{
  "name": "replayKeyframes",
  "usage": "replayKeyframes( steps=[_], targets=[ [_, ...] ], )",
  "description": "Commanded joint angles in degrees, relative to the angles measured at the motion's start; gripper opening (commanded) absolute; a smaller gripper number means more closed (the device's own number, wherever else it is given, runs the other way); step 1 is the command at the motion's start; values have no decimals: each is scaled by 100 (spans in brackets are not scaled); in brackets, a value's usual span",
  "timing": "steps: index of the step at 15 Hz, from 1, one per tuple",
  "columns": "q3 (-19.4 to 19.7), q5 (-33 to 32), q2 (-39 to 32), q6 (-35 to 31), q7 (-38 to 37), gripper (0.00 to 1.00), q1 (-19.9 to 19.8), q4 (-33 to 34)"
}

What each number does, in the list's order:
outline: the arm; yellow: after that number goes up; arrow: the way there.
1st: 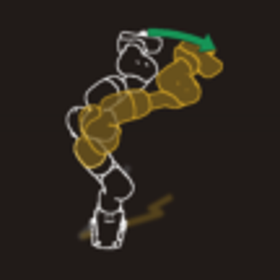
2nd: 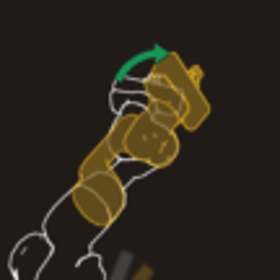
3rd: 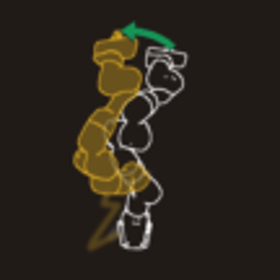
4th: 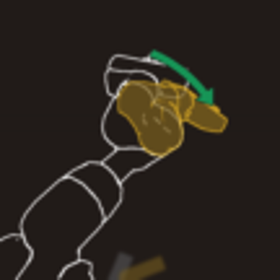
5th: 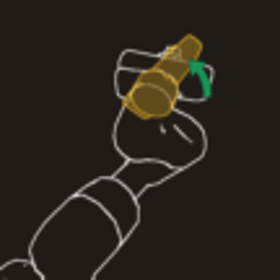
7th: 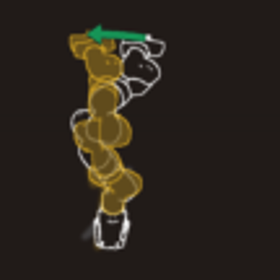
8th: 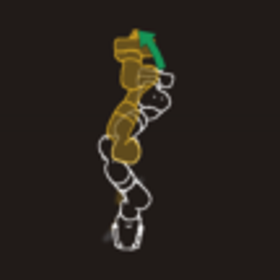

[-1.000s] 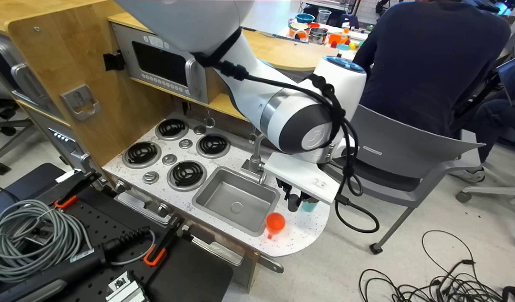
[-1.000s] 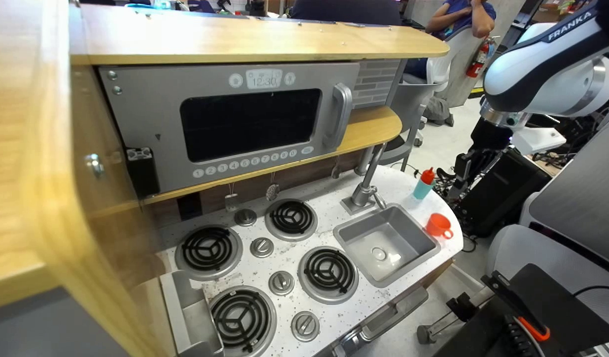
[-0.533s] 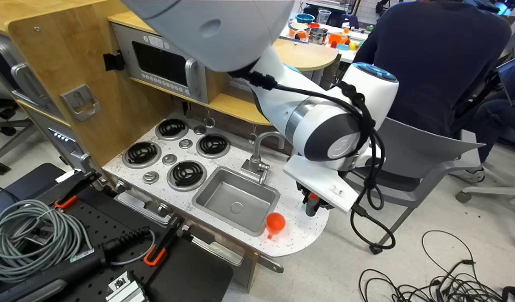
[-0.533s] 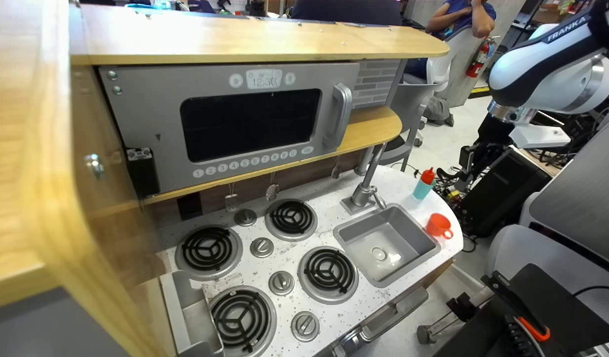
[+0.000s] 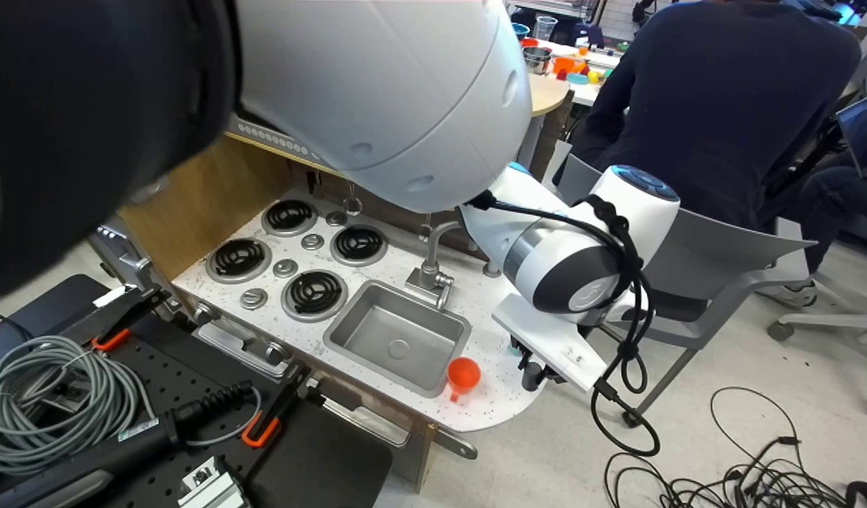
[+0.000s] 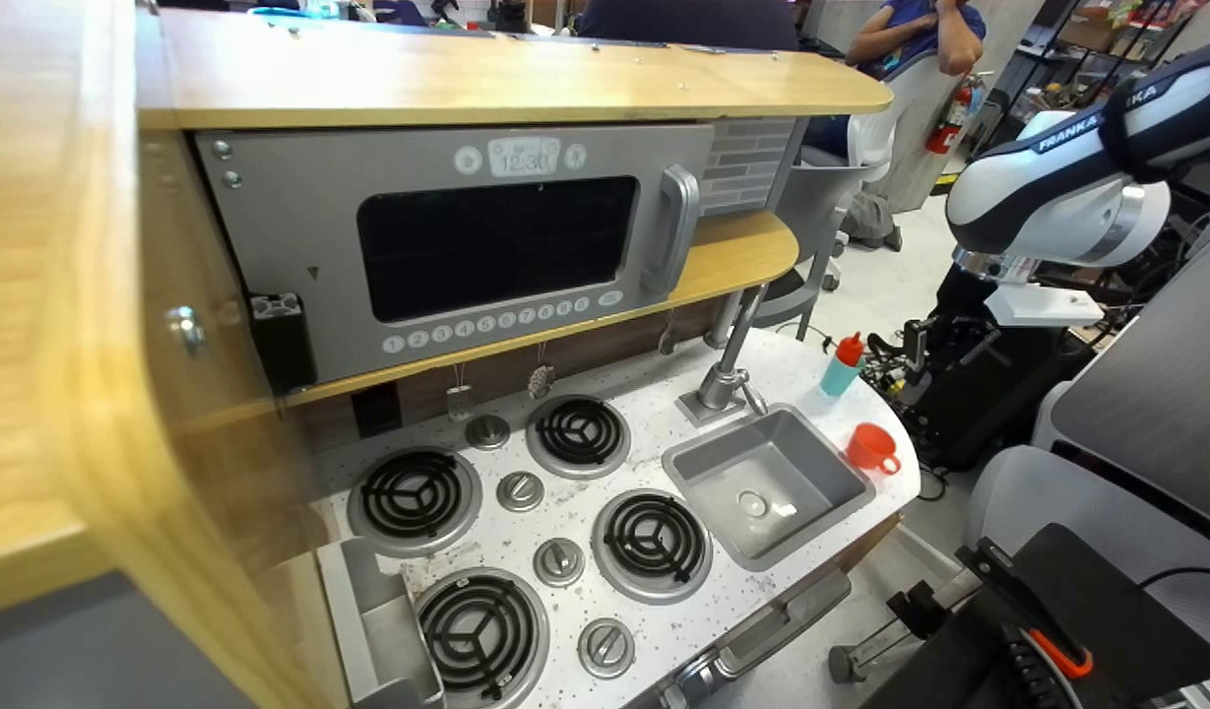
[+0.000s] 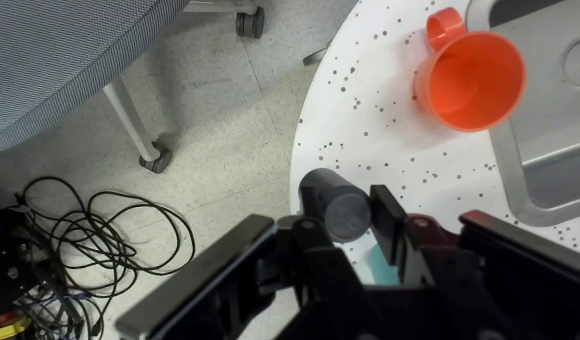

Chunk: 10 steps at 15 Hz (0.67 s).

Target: Remove the grey cylinder from the orange mug and place it on the counter

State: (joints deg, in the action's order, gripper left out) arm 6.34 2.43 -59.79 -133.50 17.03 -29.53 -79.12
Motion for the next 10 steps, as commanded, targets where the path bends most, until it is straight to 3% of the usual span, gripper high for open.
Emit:
replayKeyframes(
  steps=[1, 10],
  targets=[
    [-18, 65, -456, 365, -81, 8, 11, 658],
    [-165, 215, -925, 1470, -81, 8, -20, 1333]
  ],
)
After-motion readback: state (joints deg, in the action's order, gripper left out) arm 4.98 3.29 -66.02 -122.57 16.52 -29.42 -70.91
